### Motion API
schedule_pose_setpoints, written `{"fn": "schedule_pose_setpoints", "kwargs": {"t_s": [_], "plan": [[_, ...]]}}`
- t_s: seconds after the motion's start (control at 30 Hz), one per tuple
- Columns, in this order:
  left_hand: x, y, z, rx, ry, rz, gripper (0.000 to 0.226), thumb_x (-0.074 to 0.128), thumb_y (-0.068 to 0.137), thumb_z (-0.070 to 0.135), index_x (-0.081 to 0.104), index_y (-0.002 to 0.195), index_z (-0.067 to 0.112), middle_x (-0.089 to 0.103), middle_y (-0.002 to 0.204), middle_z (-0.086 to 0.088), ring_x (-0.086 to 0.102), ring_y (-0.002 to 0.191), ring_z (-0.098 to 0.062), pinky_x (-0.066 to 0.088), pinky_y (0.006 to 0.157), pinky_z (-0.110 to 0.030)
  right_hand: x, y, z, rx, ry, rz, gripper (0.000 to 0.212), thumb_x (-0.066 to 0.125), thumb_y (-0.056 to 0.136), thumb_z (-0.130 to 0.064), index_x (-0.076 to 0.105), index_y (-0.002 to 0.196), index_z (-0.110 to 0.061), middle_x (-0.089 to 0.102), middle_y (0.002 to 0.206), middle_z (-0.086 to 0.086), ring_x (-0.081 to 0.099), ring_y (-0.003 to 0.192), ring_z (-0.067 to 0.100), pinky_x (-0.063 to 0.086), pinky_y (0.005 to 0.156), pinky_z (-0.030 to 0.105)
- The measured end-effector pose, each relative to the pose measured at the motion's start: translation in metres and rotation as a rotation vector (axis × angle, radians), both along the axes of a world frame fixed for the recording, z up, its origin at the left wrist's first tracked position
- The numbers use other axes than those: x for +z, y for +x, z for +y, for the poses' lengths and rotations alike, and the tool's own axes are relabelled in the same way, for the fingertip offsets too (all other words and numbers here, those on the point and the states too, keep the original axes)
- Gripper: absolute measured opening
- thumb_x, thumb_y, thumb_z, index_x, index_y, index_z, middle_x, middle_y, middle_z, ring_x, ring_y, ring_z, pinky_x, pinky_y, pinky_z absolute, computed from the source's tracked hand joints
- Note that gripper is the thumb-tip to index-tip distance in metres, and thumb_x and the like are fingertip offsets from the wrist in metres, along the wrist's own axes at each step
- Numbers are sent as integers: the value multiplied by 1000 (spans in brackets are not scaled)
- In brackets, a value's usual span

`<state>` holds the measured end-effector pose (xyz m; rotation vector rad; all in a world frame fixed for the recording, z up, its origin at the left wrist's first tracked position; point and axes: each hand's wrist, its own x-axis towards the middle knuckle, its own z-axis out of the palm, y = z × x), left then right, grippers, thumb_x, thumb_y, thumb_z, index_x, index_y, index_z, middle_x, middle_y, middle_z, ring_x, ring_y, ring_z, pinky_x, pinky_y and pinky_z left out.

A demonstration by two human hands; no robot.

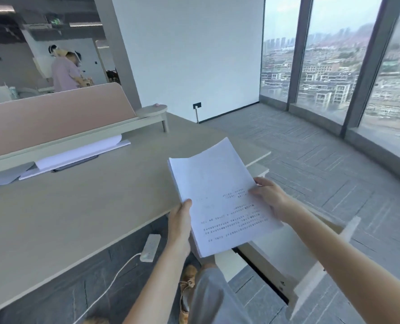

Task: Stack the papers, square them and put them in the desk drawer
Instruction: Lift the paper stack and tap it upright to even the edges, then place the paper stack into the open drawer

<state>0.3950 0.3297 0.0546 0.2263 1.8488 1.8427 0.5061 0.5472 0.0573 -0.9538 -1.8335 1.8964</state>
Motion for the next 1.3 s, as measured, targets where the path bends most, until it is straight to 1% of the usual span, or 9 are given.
{"fn": "schedule_pose_setpoints", "kwargs": {"t_s": [0.27,0.33,0.4,0.53,0.63,0.8,0.97,1.1,1.3], "plan": [[-30,37,55,-228,-118,109,11,50,77,15,55,78,5,59,80,-9,51,77,-20,39,70,-34,-30,76,57,-49,74,-129,29,47,96,5,69,104,-13,75,89,9,75,69,23,64,67,37],[-39,47,68,-269,-157,147,9,49,84,5,58,87,7,66,78,-3,56,73,-17,42,66,-28,-41,90,72,-81,86,-171,27,49,96,3,69,107,-12,74,94,10,74,74,25,63,70,37],[-50,53,80,-284,-161,172,38,52,85,2,51,115,25,67,74,2,59,68,-12,44,65,-27,-53,100,86,-104,92,-214,27,51,95,1,68,113,-10,72,102,14,72,85,32,61,81,44],[-80,59,104,-316,-233,282,57,57,83,12,44,132,38,67,79,-13,58,69,-15,49,72,-34,-73,111,105,-117,112,-310,26,53,94,-1,66,114,-12,69,102,9,68,93,32,56,94,46],[-96,61,117,-370,-298,395,27,60,86,15,69,110,23,68,82,5,64,79,-13,52,77,-29,-87,111,119,-116,127,-352,26,54,93,0,69,112,-9,71,103,12,69,88,29,57,93,45],[-111,53,131,-460,-368,552,17,57,92,23,69,80,23,66,67,13,61,70,3,45,64,-8,-108,94,141,-61,217,-443,34,55,87,1,71,117,-7,73,112,14,70,97,32,56,94,46],[-125,35,158,-690,-554,693,49,40,97,41,33,58,13,36,52,2,36,54,-20,34,57,-35,-129,60,154,3,381,-618,38,57,83,-3,71,116,-16,72,111,8,65,102,30,54,83,38],[-136,27,179,-835,-665,902,54,33,100,44,37,56,14,48,55,-4,49,63,-32,37,61,-37,-148,37,161,79,498,-714,27,52,86,1,68,105,-10,64,103,9,58,92,28,40,61,29],[-166,14,194,-1030,-809,1002,63,23,100,54,58,74,9,71,94,-24,64,92,-44,49,80,-44,-172,19,168,81,591,-819,40,44,87,0,64,119,-10,65,121,13,56,99,29,44,75,30]]}}
